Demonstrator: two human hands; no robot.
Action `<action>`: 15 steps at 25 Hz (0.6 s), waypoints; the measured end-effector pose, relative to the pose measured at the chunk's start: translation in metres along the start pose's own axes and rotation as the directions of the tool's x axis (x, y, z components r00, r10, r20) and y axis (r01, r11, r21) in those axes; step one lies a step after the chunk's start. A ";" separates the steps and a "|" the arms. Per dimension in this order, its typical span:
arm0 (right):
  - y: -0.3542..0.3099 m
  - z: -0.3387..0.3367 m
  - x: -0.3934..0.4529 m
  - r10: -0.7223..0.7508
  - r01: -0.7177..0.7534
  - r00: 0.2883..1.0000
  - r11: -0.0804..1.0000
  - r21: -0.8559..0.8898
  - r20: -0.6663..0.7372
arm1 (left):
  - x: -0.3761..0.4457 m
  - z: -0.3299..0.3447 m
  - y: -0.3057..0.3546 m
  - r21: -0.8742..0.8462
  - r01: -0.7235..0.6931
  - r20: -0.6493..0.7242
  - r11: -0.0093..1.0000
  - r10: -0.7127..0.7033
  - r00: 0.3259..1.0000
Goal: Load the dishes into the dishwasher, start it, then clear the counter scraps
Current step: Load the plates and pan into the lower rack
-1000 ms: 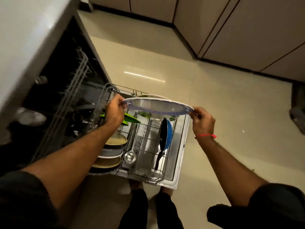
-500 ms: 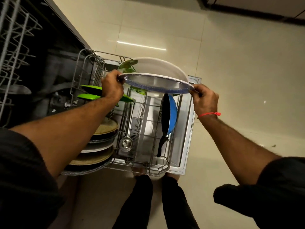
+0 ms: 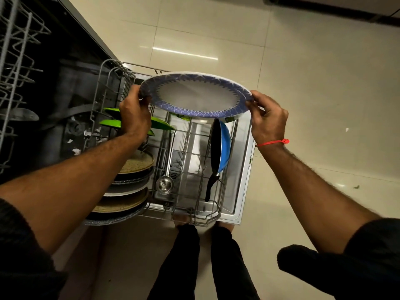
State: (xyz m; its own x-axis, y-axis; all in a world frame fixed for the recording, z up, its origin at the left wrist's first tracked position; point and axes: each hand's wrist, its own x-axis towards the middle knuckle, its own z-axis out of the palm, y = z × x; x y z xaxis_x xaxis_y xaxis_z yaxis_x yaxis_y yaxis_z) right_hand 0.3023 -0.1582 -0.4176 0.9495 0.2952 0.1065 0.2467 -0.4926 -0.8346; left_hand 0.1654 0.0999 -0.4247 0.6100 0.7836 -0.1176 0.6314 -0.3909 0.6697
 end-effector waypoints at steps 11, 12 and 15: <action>-0.058 -0.031 0.070 -0.130 0.166 0.968 0.974 0.155 -0.215 | 0.064 -0.042 0.085 -0.260 -0.387 -0.298 0.885 0.308 0.904; -0.060 -0.033 0.078 -0.098 0.140 0.972 0.973 0.185 -0.216 | 0.072 -0.043 0.095 -0.265 -0.388 -0.291 0.883 0.310 0.905; -0.064 -0.040 0.099 -0.095 0.156 0.964 0.960 0.234 -0.250 | 0.091 -0.046 0.116 -0.259 -0.446 -0.287 0.857 0.373 0.882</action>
State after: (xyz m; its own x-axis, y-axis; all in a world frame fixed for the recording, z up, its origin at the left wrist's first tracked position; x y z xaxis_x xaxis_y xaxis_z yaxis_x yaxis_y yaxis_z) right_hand 0.3884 -0.1300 -0.3319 0.9398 0.1268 0.3174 0.3393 -0.2353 -0.9108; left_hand 0.2724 0.1479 -0.3239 0.6359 0.6846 0.3563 0.1445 -0.5591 0.8164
